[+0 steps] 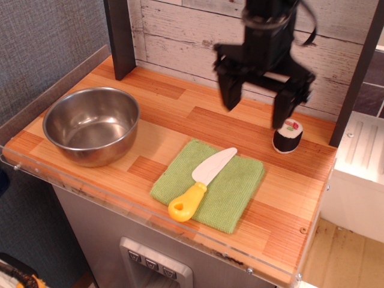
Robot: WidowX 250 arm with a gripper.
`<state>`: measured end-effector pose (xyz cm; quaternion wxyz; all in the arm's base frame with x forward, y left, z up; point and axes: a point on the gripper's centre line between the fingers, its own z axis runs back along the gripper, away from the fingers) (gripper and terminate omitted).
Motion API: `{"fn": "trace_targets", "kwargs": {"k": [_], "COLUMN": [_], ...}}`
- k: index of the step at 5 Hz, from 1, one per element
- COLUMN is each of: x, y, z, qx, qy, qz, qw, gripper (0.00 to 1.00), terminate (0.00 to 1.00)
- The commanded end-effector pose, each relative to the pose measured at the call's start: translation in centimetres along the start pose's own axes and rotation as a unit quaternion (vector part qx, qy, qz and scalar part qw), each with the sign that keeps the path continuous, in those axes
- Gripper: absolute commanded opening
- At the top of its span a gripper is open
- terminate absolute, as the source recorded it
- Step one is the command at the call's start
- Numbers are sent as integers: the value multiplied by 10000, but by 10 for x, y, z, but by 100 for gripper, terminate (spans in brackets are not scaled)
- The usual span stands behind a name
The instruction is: Place the sushi behind the green towel
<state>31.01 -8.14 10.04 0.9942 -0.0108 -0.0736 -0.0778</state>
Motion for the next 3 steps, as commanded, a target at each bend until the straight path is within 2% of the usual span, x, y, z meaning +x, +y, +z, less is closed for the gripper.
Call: {"fn": "trace_targets", "kwargs": {"k": [1,2,3], "x": [-40,-40,-40], "y": [18,18,18], "z": [0,0,0], "qx": [-153,-153,-153], "qy": [19,19,19], "qz": [130,130,130], "qw": [9998,9998,9998], "gripper": [100,100,100], "terminate": [0,0,100]}}
